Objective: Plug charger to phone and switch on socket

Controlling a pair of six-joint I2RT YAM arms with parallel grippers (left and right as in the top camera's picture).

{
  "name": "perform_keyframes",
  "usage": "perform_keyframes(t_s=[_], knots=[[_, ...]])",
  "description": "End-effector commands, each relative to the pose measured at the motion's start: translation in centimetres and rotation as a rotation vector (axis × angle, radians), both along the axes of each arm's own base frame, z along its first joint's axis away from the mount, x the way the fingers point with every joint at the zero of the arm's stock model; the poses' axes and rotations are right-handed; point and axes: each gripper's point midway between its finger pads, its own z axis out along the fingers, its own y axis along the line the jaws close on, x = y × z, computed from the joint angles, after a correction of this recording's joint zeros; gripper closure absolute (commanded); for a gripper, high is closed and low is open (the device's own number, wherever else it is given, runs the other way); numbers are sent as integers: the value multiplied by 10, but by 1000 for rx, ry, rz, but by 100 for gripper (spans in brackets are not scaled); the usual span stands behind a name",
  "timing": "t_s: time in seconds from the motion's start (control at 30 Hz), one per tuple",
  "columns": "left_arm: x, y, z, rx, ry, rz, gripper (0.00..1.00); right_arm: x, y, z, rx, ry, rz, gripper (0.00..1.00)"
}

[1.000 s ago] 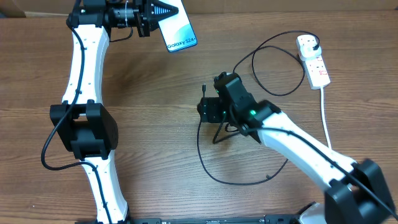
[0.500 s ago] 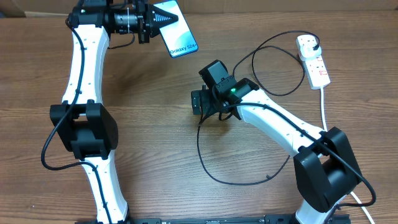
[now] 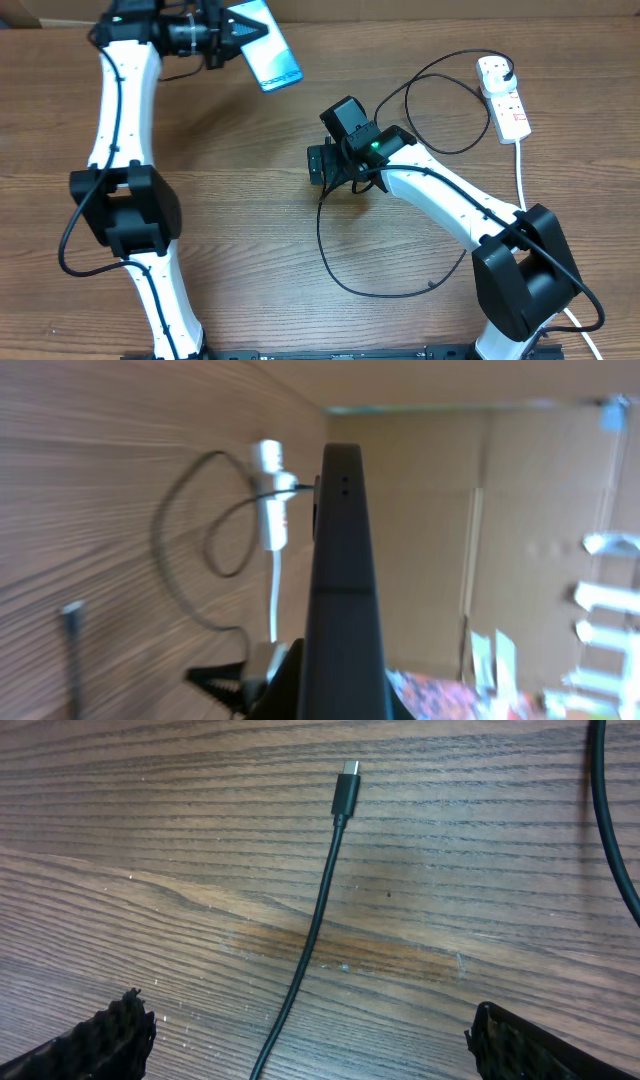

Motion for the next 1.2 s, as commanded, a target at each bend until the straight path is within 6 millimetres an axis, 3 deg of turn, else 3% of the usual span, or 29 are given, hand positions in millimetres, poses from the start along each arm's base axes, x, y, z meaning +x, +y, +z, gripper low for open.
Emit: perform_keyframes(t_s=[0.0,0.2,0.3,0.53,0.73,1.17], knots=[[-3,26,5,107,-73,47,96,10,4,15,11,-45,-2,0],[-24,64,-55,450,50,83,96,10,4,15,11,-45,-2,0],[-37,79,-74,583,96,66,96,10,4,15,11,-45,-2,0],[-44,84,-79,628,111,44,96,10,4,15,11,-45,-2,0],[-44,82,-92,779,112,31,96,10,4,15,11,-45,-2,0],[-45,39,-92,786,65,-39,96,10,4,15,11,-45,-2,0]])
